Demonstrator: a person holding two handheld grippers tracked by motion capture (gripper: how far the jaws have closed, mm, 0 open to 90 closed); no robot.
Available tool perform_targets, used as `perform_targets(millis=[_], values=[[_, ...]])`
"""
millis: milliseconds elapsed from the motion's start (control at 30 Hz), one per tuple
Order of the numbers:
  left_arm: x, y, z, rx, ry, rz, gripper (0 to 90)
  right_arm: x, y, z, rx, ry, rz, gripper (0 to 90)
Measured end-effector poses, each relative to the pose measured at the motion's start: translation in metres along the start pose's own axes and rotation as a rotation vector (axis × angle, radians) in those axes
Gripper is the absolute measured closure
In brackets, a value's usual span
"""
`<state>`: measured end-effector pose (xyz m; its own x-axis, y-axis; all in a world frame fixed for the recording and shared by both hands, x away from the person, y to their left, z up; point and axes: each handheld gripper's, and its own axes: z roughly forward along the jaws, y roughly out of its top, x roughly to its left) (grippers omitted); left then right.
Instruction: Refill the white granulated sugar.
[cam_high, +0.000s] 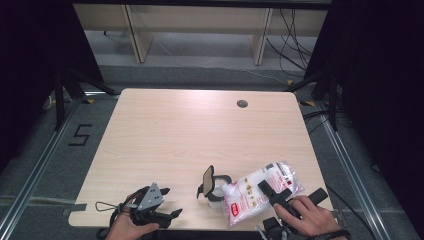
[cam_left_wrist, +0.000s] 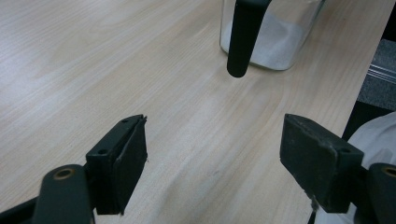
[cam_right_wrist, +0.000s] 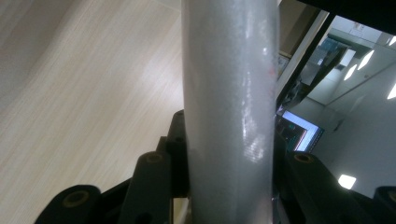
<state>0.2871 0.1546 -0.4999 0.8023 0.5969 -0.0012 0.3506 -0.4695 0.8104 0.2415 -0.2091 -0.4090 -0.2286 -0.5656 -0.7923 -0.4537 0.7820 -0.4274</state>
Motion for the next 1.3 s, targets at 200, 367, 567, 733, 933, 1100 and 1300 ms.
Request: perform_targets(millis=[200,367,567,733,933,1100,1300], values=[[0.002,0.0007,-0.0009,0.007,0.0,0.03,22.8,0.0,-0.0001,-0.0001,0.001,0.001,-0.001,66.4],[-0.0013,0.0003,0.0002,-0.006,-0.003,-0.014,22.8,-0.0002,-0.0002,-0.0001,0.0,0.001,-0.003,66.5],[-0.0021,0.0003,0.0011,-0.008,-0.012,-0.003,22.8,0.0022,0.0009,-0.001,0.012,0.005,0.043,66.5],[0.0003,0.0011,-0.0016,0.028,0.001,0.019,22.8,0.0013,0.001,-0.001,0.009,-0.002,0.052,66.6],[-0.0006,0.0008,0.0003,-0.006,-0.011,0.018,22.8,0.0015,0.0011,-0.0011,0.009,0.0,0.054,66.6],[0.0013,0.0015,-0.0017,0.02,-0.003,0.041,22.8,0.0012,0.0012,-0.0015,0.01,0.001,0.053,66.8],[-0.0003,0.0012,-0.0002,-0.001,-0.008,0.025,22.8,0.0013,0.0009,-0.0016,0.009,-0.001,0.05,67.0]])
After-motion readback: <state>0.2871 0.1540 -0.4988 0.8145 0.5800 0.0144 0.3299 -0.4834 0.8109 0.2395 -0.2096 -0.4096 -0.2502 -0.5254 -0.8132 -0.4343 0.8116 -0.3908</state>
